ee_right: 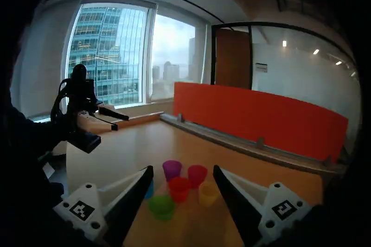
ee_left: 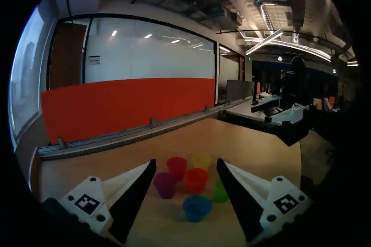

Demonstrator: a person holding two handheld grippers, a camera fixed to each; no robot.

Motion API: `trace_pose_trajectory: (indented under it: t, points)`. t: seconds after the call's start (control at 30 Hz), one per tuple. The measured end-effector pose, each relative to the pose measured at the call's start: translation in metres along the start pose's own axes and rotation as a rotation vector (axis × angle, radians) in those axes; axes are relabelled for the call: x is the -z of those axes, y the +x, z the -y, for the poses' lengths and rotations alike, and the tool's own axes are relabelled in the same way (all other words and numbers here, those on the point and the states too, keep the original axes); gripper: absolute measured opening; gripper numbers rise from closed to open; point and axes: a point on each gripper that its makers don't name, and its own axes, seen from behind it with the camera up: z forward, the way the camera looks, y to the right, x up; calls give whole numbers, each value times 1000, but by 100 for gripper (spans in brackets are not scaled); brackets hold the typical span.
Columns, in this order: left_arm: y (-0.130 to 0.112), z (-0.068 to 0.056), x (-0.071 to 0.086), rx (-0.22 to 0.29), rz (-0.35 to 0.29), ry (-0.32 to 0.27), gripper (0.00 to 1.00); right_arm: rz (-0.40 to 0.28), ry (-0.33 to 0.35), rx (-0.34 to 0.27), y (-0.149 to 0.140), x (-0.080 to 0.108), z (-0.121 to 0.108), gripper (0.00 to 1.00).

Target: Pour water

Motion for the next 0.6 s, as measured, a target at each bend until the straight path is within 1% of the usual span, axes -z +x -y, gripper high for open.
trace_pose_trajectory:
  t: [0.33, 0.6]
  points:
    - [-29, -6, -5, -27, 44, -26, 97, 57, 23, 10, -30, -1, 5, 100]
    - [-57, -12, -9, -39, 102, -49, 97, 99, 41, 16, -52, -5, 10, 100]
